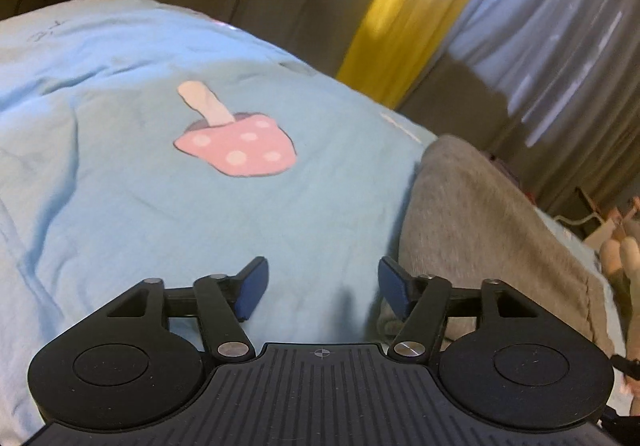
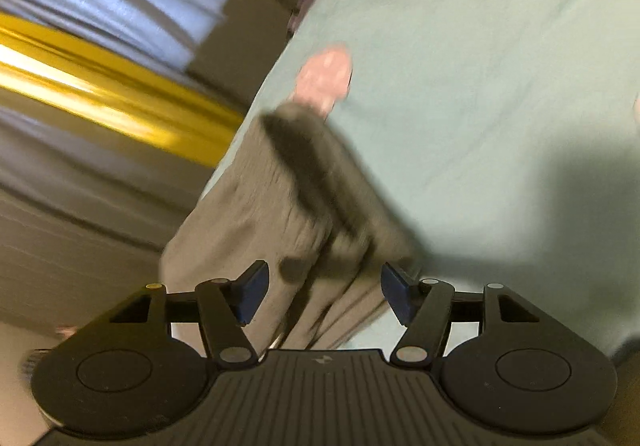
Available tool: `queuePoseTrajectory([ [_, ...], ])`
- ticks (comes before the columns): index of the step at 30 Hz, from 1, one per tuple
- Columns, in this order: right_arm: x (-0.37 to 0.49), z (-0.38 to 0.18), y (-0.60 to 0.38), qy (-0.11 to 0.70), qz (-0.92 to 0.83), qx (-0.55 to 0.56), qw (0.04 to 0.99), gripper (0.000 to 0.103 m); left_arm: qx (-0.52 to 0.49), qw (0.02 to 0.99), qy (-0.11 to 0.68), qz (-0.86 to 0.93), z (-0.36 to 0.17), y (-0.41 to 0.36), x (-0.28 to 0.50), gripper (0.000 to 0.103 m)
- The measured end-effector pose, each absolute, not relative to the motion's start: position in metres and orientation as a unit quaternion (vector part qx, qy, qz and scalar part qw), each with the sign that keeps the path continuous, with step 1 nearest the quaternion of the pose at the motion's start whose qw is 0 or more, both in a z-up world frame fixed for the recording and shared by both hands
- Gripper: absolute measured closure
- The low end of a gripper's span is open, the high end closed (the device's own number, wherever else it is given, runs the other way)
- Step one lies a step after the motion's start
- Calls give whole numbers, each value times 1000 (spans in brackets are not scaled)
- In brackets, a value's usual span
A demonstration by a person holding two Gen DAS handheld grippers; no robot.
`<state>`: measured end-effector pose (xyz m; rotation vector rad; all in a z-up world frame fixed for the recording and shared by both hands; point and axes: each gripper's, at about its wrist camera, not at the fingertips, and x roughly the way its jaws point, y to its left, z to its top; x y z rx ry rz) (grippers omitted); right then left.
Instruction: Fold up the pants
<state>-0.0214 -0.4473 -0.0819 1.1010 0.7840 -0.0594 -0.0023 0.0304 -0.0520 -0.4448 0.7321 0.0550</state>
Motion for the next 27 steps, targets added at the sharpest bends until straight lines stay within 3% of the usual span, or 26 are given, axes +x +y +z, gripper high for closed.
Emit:
queuePoseTrajectory([
  [3,-22,-102,-443,362,-34,532,765,39,-206,906,370,17,-55,20,4,35],
  [5,-23,-117,-446,358,-30,552,752,30,-201,907,371,12,-55,16,2,34],
  [9,-43,-119,-455,288,-46,556,778,37,-182,911,369,20,-54,13,-2,32],
  [12,-50,-125,-457,280,-57,588,757,38,-181,911,370,28,-55,13,-1,31],
  [15,-58,-99,-443,290,-81,555,775,35,-177,912,369,30,-57,14,2,30],
  [20,-59,-26,-424,220,-57,426,876,36,-168,913,371,29,-57,10,1,27],
  [21,-49,-24,-420,230,-26,421,877,41,-165,913,371,31,-57,10,2,27],
  [22,-40,-26,-416,241,1,420,875,58,-161,914,372,32,-58,9,2,26],
  [23,-33,-30,-410,251,16,415,874,66,-158,914,372,34,-58,8,2,26],
  [25,-18,-46,-397,284,40,374,882,67,-156,914,372,34,-57,8,1,25],
  [27,-9,-68,-384,341,51,319,883,86,-153,914,374,32,-56,8,-2,23],
])
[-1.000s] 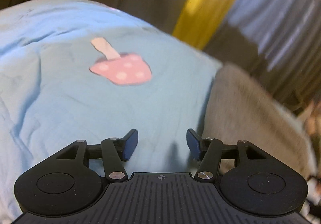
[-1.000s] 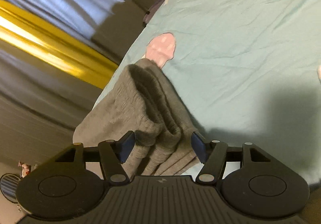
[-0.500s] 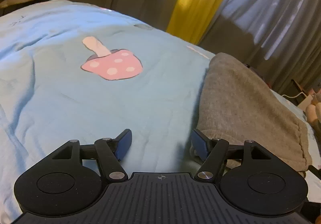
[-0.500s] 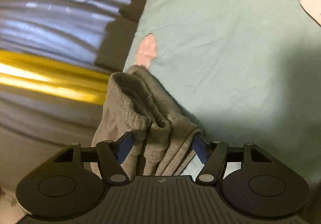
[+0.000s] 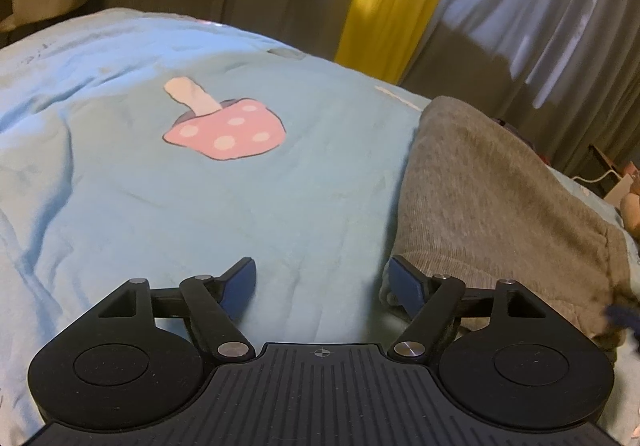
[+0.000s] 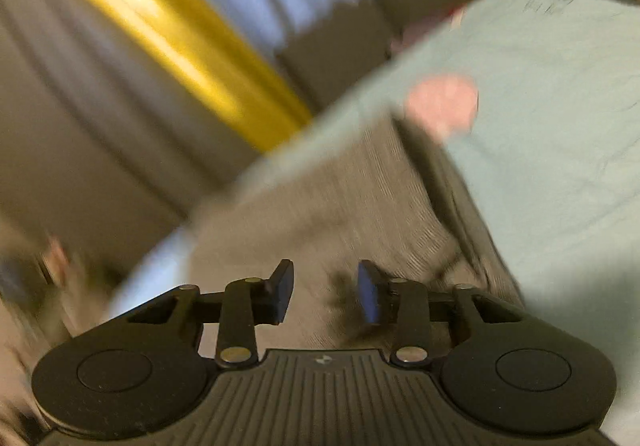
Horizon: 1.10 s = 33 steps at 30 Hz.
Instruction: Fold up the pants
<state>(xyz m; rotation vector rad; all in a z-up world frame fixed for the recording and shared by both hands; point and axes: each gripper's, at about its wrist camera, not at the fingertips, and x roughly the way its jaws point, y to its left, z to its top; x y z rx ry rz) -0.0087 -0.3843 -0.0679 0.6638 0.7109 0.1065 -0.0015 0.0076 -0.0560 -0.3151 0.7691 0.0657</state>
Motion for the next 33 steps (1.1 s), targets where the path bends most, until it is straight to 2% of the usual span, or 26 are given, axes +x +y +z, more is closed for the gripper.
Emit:
queuePoseTrajectory([
  [1,-7,-77,-380,364,53,295,882,100,-149,915,374,31,-55,7,-2,23],
  [4,-15,-73,-369,371,42,236,897,103,-134,918,372,28,-54,3,-5,22],
  [7,-27,-44,-347,347,39,188,918,91,-111,920,375,31,-54,-4,-5,22],
  [9,-33,-38,-335,324,73,194,923,78,-105,919,380,30,-52,-6,-7,22],
  [10,-34,-41,-332,327,82,193,921,66,-104,919,381,24,-50,-8,-10,21],
  [11,-29,-48,-326,342,84,178,919,63,-103,919,381,11,-48,-9,-13,20],
  [13,-20,-64,-315,377,67,122,916,65,-96,921,376,-1,-42,-12,-22,18],
  [16,-37,-54,-321,372,44,124,919,64,-83,927,365,-11,-32,-16,-38,12],
  [17,-41,-53,-329,381,10,132,915,52,-84,929,361,-16,-28,-16,-42,9],
  [19,-51,-48,-344,406,-82,123,902,43,-81,932,352,-20,-22,-19,-50,7],
  [21,-75,-40,-357,398,-83,138,903,30,-69,935,347,-26,-16,-27,-57,5],
  [22,-87,-35,-358,396,-73,137,905,10,-61,936,346,-32,-13,-32,-60,3],
  [23,-100,-30,-354,395,-62,123,908,4,-51,936,346,-39,-11,-38,-64,2],
  [27,-146,-6,-319,387,-27,41,921,4,-3,933,355,-61,3,-64,-81,2],
  [33,-150,24,-288,352,-30,39,935,4,-4,950,306,-63,35,-78,-112,0],
])
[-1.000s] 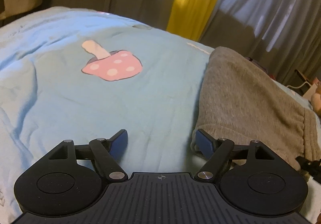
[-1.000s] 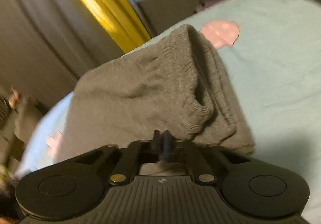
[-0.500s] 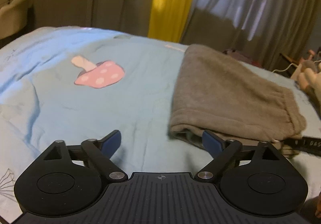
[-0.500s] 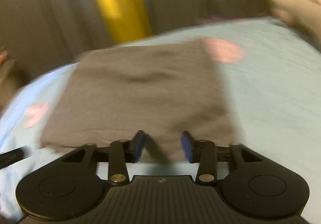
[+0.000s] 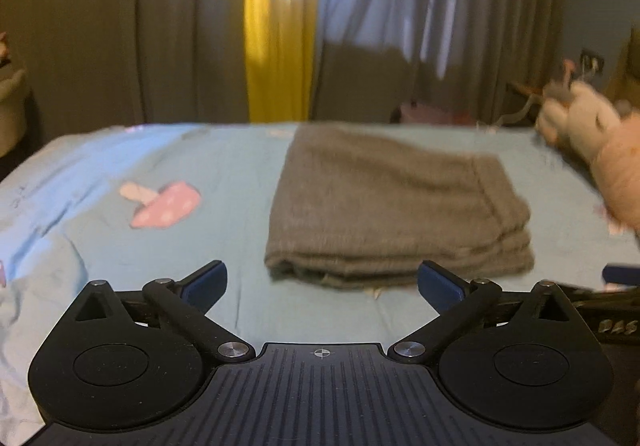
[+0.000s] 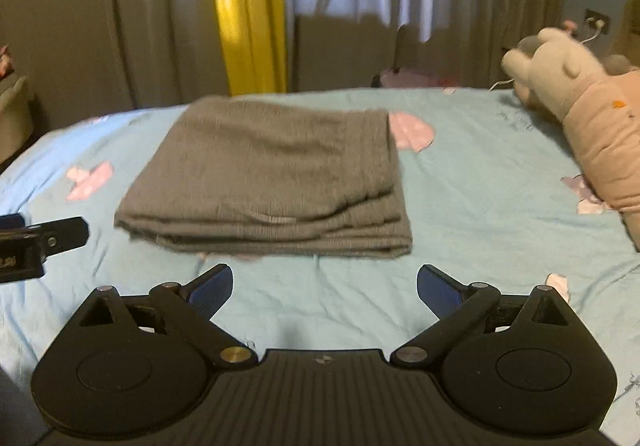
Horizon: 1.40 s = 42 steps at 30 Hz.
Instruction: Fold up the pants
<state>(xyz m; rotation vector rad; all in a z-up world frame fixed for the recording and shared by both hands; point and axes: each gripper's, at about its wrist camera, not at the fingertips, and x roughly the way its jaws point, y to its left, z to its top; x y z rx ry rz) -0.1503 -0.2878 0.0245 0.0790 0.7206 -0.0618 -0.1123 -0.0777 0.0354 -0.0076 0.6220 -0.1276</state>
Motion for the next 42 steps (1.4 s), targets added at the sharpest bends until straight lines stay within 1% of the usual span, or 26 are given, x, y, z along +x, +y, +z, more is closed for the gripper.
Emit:
queuePoseTrajectory([
  [2,-143,28,-287,345,-40,27,937,4,-31,951,303,-53,39,-74,-109,0],
  [4,-124,23,-288,362,-47,9,931,4,-34,949,312,-39,38,-74,-102,0],
  [6,-117,20,-282,373,-49,-18,926,4,-18,941,338,-21,33,-77,-91,0],
  [9,-109,8,-277,355,-59,-49,932,4,-9,927,374,-19,22,-79,-73,0],
  [17,-73,-30,-294,389,-51,18,920,4,-15,927,374,-33,-13,-80,-47,0],
  [20,-65,-39,-297,391,-57,29,918,4,-6,929,367,-43,-24,-79,-39,0],
  [23,-57,-47,-299,402,-55,40,913,4,-20,927,371,-52,-34,-74,-32,0],
  [28,-48,-55,-301,405,-56,51,911,4,-57,918,388,-63,-41,-67,-20,0],
  [35,-43,-59,-300,405,-57,45,911,4,-3,911,408,-59,-53,-82,-13,0],
  [42,-43,-60,-302,403,-53,53,912,4,-23,907,417,-56,-53,-76,-12,0],
])
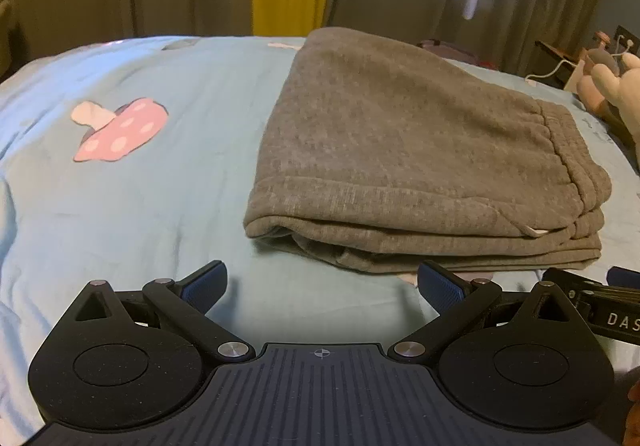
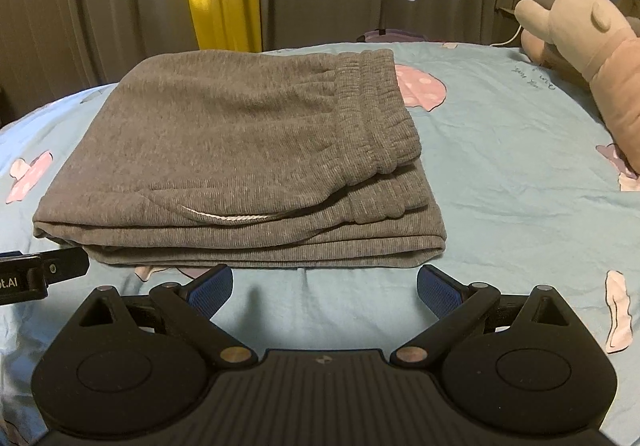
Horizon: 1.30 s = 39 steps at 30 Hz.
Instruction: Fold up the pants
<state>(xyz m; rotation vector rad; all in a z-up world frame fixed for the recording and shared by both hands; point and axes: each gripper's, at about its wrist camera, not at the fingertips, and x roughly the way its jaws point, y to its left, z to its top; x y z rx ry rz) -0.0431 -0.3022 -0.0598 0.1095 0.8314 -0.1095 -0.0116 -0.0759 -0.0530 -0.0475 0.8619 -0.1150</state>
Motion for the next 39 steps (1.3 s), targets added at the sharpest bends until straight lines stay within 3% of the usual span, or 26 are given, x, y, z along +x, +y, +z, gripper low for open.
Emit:
queuePoseTrajectory([
  [39,-46,-59,-304,400,-48,61,913,4,-8,903,426,-51,-57,-76,-11,0],
])
